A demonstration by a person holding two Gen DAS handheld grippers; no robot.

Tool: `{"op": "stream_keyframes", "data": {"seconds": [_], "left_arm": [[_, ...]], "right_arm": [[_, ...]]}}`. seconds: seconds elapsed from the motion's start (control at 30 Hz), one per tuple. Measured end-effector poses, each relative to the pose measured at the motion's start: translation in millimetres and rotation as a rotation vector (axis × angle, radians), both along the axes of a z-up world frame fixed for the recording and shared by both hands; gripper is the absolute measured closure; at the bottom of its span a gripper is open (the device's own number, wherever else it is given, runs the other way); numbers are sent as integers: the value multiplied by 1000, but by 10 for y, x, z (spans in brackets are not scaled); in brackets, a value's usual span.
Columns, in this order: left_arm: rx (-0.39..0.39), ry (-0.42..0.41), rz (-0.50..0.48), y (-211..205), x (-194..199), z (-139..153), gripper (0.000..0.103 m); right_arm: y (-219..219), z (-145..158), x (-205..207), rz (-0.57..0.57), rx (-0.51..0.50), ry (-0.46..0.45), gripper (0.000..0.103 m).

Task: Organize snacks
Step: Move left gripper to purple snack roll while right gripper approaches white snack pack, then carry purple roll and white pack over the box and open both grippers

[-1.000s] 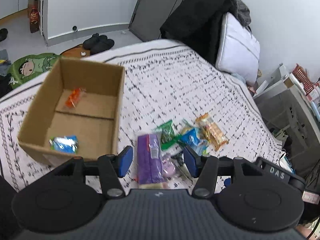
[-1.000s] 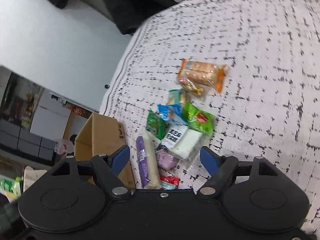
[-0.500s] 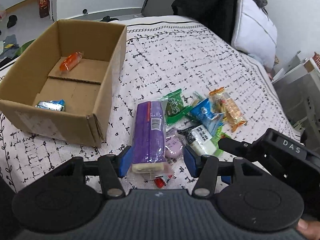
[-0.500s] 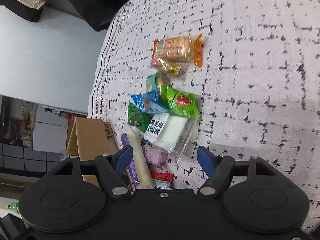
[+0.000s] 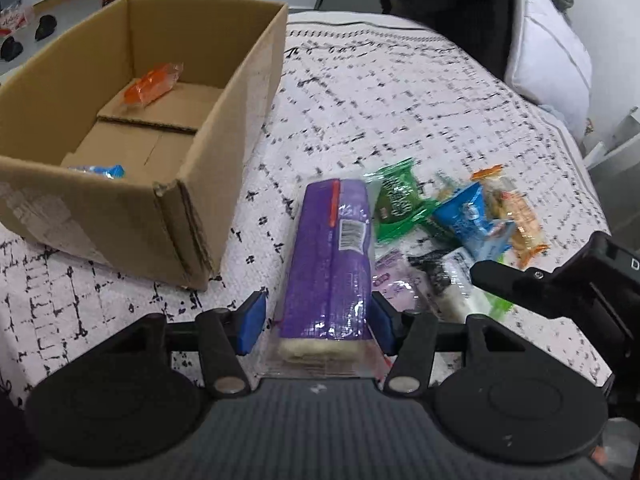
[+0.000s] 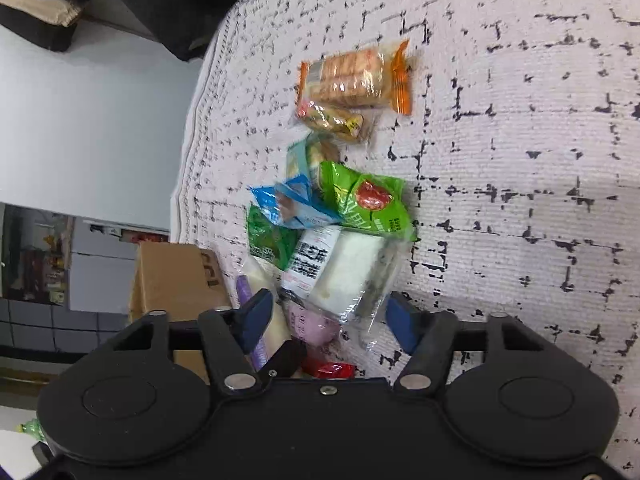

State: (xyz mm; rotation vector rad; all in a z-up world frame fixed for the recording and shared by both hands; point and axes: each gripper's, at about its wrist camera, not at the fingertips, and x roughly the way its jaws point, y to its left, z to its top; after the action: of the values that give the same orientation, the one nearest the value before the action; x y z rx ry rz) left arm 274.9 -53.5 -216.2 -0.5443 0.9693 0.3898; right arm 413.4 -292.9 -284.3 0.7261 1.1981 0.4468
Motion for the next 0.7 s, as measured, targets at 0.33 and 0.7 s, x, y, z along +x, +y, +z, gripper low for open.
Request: {"op": "stream_keyframes", "data": {"seconds": [0.33, 0.7], "left_arm": [[-5, -19, -14, 4, -27, -46, 65], [-6, -98, -44, -10, -217, 332, 68]], "right_arm": [[50, 37, -54, 31, -1, -50, 80], [-23, 355, -207, 24, 47, -185, 82]]}}
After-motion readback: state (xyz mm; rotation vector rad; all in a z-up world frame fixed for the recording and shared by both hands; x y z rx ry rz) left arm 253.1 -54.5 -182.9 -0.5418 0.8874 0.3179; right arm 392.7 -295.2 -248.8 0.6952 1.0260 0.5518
